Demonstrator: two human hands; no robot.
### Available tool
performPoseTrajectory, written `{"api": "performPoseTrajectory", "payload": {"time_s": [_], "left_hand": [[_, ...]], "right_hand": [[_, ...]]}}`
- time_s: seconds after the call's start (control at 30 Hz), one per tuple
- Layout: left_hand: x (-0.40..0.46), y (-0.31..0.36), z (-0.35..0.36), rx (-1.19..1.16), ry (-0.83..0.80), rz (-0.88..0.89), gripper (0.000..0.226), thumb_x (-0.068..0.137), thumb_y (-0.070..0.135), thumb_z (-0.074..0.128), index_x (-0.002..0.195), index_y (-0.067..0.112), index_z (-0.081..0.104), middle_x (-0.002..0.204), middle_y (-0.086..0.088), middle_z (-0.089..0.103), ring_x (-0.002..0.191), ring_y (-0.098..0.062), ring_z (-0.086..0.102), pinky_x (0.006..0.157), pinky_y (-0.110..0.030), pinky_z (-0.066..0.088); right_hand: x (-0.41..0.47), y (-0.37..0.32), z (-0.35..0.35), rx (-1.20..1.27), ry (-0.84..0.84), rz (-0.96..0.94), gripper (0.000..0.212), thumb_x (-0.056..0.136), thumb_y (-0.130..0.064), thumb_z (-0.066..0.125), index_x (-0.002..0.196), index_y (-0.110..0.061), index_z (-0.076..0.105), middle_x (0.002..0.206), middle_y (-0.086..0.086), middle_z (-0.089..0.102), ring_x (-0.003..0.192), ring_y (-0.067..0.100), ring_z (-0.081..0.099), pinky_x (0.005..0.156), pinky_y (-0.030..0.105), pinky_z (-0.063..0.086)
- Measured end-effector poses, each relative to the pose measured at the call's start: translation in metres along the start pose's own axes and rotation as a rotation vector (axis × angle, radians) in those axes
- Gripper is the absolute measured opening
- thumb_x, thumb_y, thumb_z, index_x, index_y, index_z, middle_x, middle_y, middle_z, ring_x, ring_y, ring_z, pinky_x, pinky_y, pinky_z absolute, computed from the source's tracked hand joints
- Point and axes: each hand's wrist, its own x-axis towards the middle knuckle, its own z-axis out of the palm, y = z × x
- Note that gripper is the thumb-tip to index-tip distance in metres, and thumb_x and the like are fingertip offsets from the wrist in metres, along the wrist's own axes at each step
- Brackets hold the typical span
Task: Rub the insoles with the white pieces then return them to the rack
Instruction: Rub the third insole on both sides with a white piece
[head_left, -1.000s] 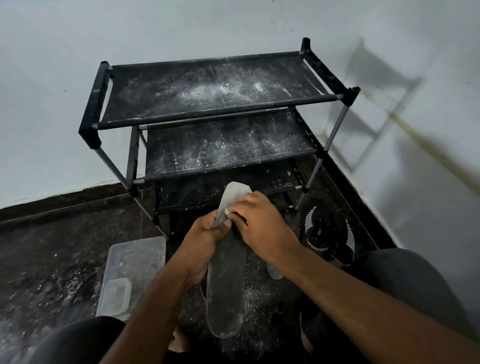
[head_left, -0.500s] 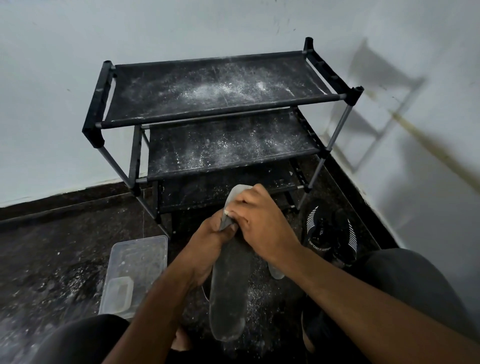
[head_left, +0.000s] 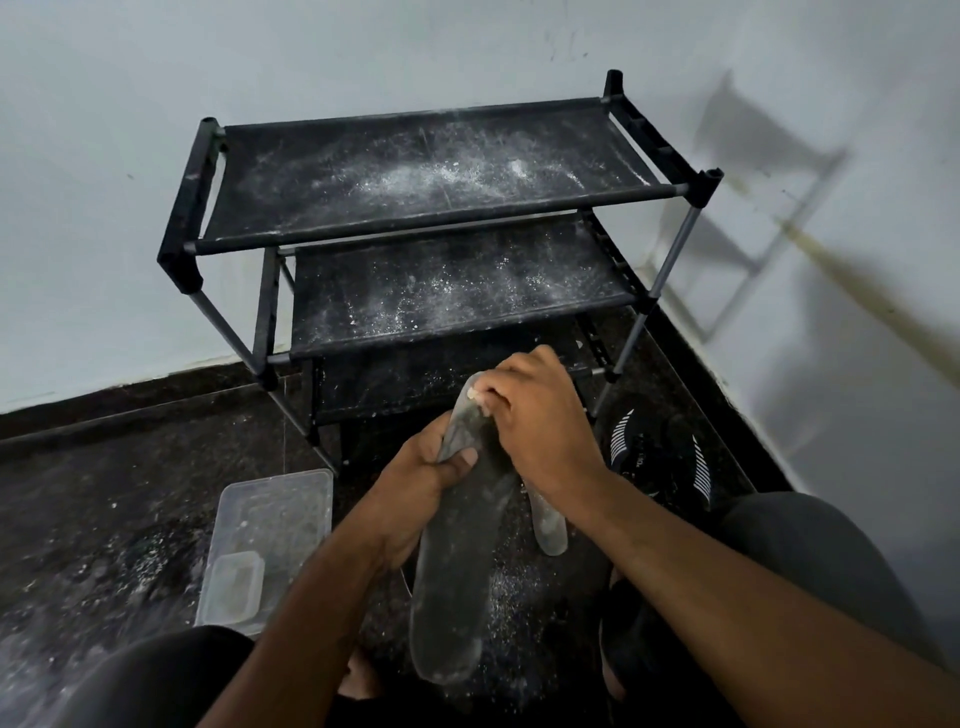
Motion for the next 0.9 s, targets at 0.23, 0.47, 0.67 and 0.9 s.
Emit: {"api": "performPoseTrajectory", "payload": {"time_s": [0.23,0.47,0.67,0.9], "left_hand": [[0.000,-0.002,-0.002,0.017,0.008,-0.006,0.031,0.105,-0.002,0.046,0.126,0.010,0.065,0.118,-0.017,0.073,0.110,-0.032,0.069,0.097,-0.047,0.055],[0.000,-0.002,-0.002,0.048,0.002,-0.005,0.029,0.105,-0.002,0.048,0.124,0.011,0.066,0.115,-0.015,0.073,0.109,-0.032,0.067,0.098,-0.049,0.053],[-0.002,0.001,-0.001,0.034,-0.003,-0.011,0.034,0.104,-0.003,0.048,0.122,0.014,0.070,0.115,-0.020,0.074,0.105,-0.034,0.070,0.096,-0.048,0.055],[0.001,0.006,-0.007,-0.002,0.013,0.058,0.069,0.095,-0.019,0.045,0.149,0.025,0.050,0.132,-0.014,0.067,0.124,-0.030,0.063,0.103,-0.048,0.053]], "right_hand": [[-0.005,-0.005,0.001,0.010,-0.068,-0.070,0.008,0.088,-0.015,0.067,0.090,-0.019,0.073,0.089,-0.006,0.064,0.089,0.015,0.047,0.076,0.038,0.046],[-0.011,-0.012,0.001,0.100,-0.093,-0.072,0.010,0.093,-0.015,0.062,0.093,-0.017,0.071,0.096,-0.006,0.063,0.094,0.013,0.048,0.081,0.035,0.047],[-0.002,0.002,-0.001,0.067,-0.054,0.025,0.011,0.094,-0.017,0.061,0.098,-0.019,0.072,0.092,-0.008,0.057,0.092,0.009,0.042,0.077,0.028,0.047],[-0.005,-0.001,0.004,0.183,-0.224,-0.057,0.034,0.090,-0.018,0.067,0.124,-0.015,0.065,0.113,-0.002,0.056,0.107,0.013,0.048,0.092,0.025,0.045]]}}
